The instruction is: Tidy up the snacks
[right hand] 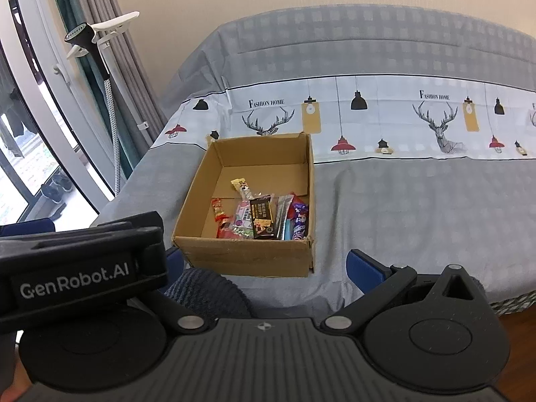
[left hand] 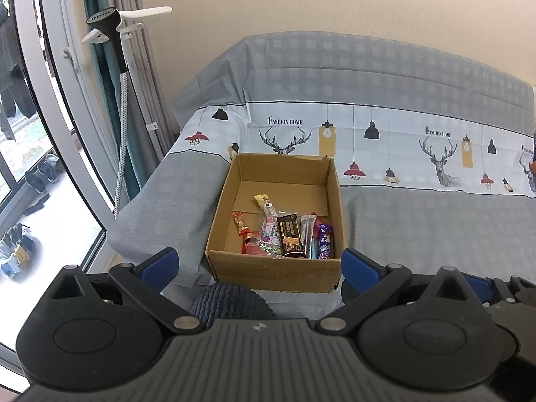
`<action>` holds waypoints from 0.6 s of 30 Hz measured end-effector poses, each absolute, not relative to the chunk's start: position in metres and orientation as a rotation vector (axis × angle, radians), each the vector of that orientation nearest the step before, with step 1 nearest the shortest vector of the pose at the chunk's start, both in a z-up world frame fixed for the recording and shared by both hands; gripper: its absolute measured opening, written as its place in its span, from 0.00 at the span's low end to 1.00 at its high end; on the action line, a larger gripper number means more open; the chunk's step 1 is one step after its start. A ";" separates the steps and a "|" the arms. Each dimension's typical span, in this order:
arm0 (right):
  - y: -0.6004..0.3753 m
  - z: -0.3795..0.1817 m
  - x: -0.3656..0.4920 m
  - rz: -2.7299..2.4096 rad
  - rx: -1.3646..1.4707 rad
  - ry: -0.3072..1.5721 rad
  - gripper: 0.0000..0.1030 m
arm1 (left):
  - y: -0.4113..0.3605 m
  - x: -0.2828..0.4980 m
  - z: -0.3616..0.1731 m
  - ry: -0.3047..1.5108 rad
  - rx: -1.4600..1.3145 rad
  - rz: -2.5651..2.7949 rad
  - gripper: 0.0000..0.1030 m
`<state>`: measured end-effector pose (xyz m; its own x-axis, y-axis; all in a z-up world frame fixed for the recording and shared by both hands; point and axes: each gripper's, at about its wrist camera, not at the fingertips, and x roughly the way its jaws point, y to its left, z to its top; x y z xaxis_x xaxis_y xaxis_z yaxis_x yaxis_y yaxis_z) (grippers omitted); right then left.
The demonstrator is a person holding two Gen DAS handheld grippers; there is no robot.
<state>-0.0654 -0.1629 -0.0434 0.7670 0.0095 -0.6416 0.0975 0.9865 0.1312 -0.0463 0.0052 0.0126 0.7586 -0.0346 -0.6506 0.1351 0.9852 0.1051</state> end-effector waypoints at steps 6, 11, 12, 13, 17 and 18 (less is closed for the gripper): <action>-0.160 -0.043 -0.064 -0.048 0.159 0.701 1.00 | 0.005 -0.046 0.012 0.709 0.147 -0.091 1.00; -0.159 -0.043 -0.063 -0.048 0.159 0.701 1.00 | 0.005 -0.046 0.012 0.710 0.147 -0.090 1.00; -0.158 -0.044 -0.063 -0.049 0.160 0.702 1.00 | 0.005 -0.046 0.012 0.712 0.147 -0.091 1.00; -0.158 -0.044 -0.063 -0.050 0.160 0.702 1.00 | 0.005 -0.046 0.012 0.714 0.147 -0.092 1.00; -0.158 -0.044 -0.063 -0.050 0.161 0.703 1.00 | 0.003 -0.046 0.011 0.714 0.148 -0.095 1.00; -0.159 -0.044 -0.063 -0.049 0.162 0.704 1.00 | 0.003 -0.046 0.011 0.713 0.148 -0.096 1.00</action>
